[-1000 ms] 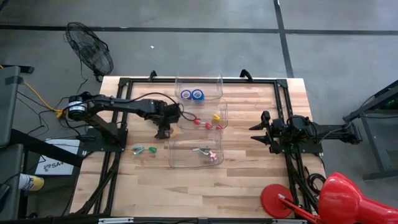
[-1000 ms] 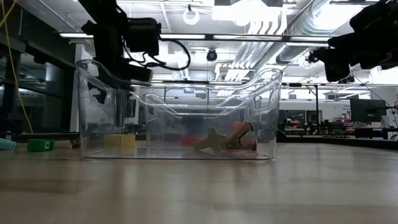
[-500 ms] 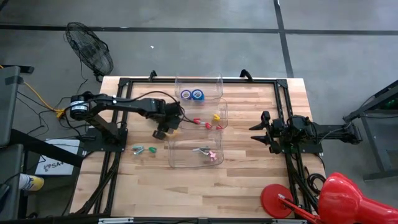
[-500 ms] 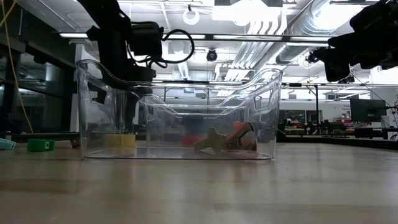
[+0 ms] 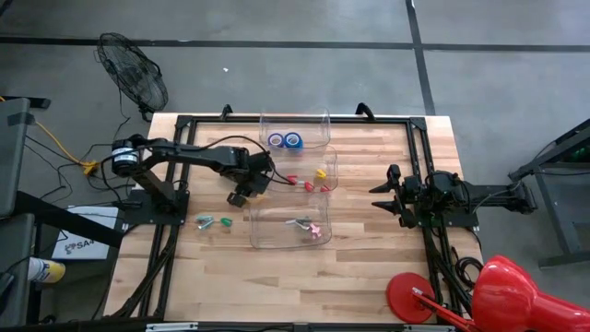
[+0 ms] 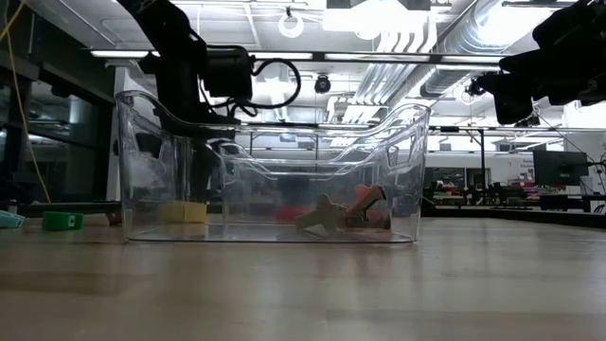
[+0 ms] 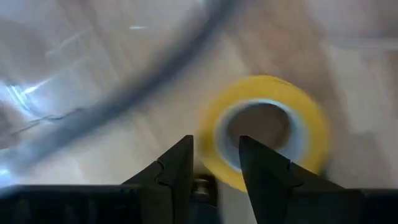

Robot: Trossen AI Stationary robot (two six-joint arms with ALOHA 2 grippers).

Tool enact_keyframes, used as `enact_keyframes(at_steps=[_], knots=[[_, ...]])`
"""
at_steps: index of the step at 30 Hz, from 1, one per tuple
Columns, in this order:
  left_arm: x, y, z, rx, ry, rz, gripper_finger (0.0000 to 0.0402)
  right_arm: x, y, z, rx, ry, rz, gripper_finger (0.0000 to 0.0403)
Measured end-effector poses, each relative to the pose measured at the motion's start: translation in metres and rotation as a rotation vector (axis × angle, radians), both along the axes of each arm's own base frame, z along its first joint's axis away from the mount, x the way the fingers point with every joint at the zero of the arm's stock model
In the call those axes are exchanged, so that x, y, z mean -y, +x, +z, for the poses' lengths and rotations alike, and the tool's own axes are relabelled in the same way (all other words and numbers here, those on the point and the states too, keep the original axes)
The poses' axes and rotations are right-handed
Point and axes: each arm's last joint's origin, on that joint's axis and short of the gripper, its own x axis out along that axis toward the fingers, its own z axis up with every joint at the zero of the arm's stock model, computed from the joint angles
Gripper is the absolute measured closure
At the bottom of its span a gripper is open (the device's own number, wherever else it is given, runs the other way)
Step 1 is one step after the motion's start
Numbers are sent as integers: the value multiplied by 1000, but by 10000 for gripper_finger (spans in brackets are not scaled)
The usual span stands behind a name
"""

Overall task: Pick and place Stapler, Stapler remover, tape
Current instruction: Put the yellow tape into the top transparent bin

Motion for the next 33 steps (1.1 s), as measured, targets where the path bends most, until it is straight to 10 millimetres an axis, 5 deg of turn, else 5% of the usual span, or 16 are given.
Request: enact_keyframes(at_steps=[8,20,33], knots=[[-1,2,0,13,9,-21,289,0,0,0,-2,0,0,226],[1,-4,-8,22,8,14,386,0,0,0,-3,0,-1,226],[4,-21,16,37,19,89,381,0,0,0,-3,0,-1,226]])
